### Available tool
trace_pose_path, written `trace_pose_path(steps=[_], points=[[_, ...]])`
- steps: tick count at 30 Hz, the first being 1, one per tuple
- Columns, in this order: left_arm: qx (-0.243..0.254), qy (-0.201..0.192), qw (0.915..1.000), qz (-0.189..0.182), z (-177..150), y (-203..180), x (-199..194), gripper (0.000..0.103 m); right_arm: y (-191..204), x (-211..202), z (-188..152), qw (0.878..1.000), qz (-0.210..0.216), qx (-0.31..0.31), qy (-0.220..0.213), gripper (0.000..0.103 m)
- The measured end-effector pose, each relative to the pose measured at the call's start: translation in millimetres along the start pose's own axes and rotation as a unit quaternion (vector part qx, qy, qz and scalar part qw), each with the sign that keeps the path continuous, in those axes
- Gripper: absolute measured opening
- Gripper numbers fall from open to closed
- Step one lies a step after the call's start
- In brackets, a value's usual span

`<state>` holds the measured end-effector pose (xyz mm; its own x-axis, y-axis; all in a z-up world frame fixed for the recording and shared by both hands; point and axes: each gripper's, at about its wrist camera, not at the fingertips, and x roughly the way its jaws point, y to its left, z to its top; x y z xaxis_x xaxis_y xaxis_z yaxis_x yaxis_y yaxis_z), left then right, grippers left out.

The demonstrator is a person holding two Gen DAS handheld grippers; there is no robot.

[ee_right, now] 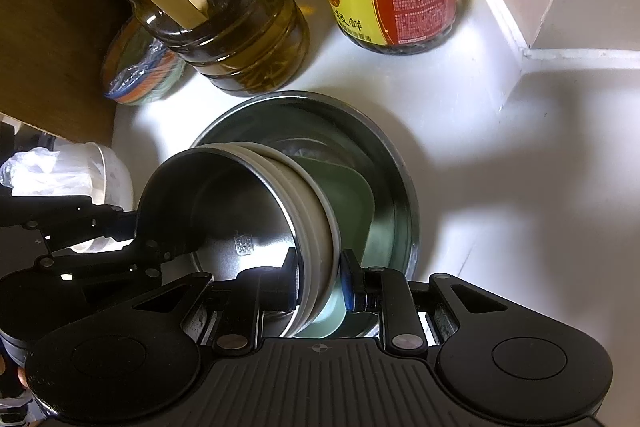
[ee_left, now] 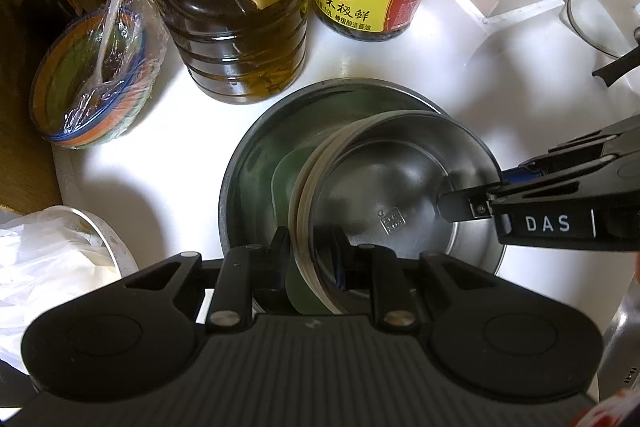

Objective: Organize plates and bowls
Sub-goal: 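Lower the bowl stack onto the green plate in the steel tray and open the right gripper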

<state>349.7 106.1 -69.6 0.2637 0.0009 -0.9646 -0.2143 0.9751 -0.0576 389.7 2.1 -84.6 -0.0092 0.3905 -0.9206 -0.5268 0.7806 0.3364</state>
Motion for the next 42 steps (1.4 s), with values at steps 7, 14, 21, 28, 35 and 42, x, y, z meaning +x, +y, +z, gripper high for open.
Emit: trace_pose_path(steps=[7,14,21,28,35,42], points=[[0.001,0.001,1.0,-0.003,2,1,0,0.019,-1,1,4,1.0,0.001,0.008,0.005,0.021],[-0.01,0.006,0.9998,-0.013,2,6,1,0.019,-2,2,10,1.0,0.006,0.009,0.012,0.022],[-0.012,0.012,0.9996,-0.022,-4,5,4,0.021,9,1,11,0.999,-0.017,-0.031,-0.004,0.022],[-0.014,0.006,0.9996,-0.023,-6,6,2,0.021,7,0,5,0.999,-0.015,-0.028,-0.021,0.022],[-0.005,-0.003,0.9999,-0.015,-6,3,2,0.023,8,0,4,0.999,-0.015,-0.022,-0.018,0.022],[0.001,-0.031,0.9995,-0.006,-10,4,-8,0.037,11,-9,-1,0.998,-0.008,-0.046,-0.049,0.065]])
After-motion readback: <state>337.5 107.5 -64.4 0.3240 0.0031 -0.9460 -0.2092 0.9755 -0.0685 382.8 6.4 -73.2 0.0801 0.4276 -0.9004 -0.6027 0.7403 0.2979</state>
